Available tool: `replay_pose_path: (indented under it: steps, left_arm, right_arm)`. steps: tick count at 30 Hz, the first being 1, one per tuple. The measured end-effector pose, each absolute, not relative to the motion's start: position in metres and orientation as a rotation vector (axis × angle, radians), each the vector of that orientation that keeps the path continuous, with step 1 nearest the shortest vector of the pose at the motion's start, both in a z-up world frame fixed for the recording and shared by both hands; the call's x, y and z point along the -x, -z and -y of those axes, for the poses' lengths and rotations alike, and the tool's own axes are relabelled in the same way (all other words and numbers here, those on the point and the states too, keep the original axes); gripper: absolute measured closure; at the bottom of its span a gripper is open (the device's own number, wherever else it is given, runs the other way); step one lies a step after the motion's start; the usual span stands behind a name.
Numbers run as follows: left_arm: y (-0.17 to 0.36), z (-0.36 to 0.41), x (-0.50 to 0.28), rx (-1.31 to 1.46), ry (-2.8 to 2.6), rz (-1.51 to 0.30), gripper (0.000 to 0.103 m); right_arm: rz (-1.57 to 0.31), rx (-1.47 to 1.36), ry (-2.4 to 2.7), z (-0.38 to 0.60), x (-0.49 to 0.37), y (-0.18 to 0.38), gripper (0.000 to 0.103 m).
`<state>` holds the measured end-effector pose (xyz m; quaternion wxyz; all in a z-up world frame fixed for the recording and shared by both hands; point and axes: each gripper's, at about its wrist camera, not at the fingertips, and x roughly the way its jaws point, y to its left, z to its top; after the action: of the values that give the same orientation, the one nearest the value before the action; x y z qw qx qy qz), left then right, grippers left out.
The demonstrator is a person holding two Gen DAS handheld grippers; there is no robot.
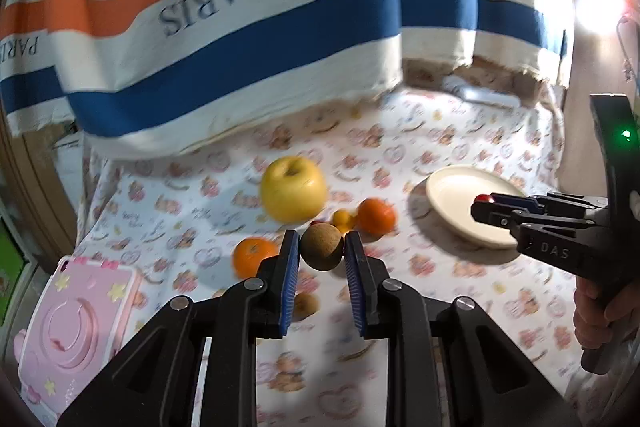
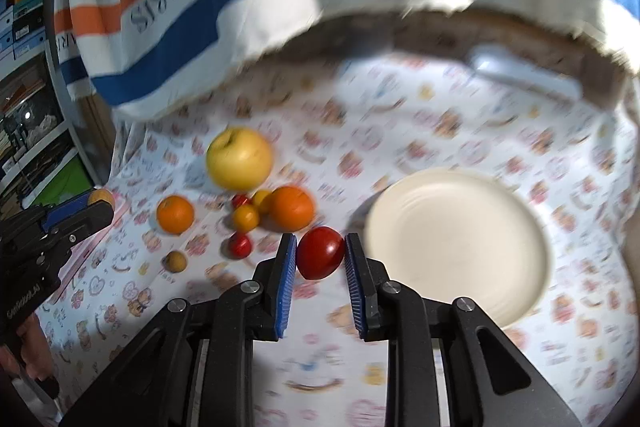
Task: Organize fruits
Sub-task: 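Carry the brown fruit and red tomato over the white plate with both tools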
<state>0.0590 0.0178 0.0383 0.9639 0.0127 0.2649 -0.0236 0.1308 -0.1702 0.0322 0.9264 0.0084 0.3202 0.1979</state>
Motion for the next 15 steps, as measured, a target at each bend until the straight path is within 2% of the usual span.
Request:
replay_pose_path:
  steps: [7, 15]
  left_arm:
    - [-0.066, 0.026, -0.066, -0.041, 0.121, -0.458, 0.081]
    - [-0.080, 0.079, -0.092, -0.046, 0.232, -0.390, 0.081]
  right_arm:
    - [-0.532, -0.028, -0.319, 0.225, -0.122, -0.068, 0.078]
    - [-0.463, -0.103, -0.225, 0.274, -0.129, -0.083, 0.078]
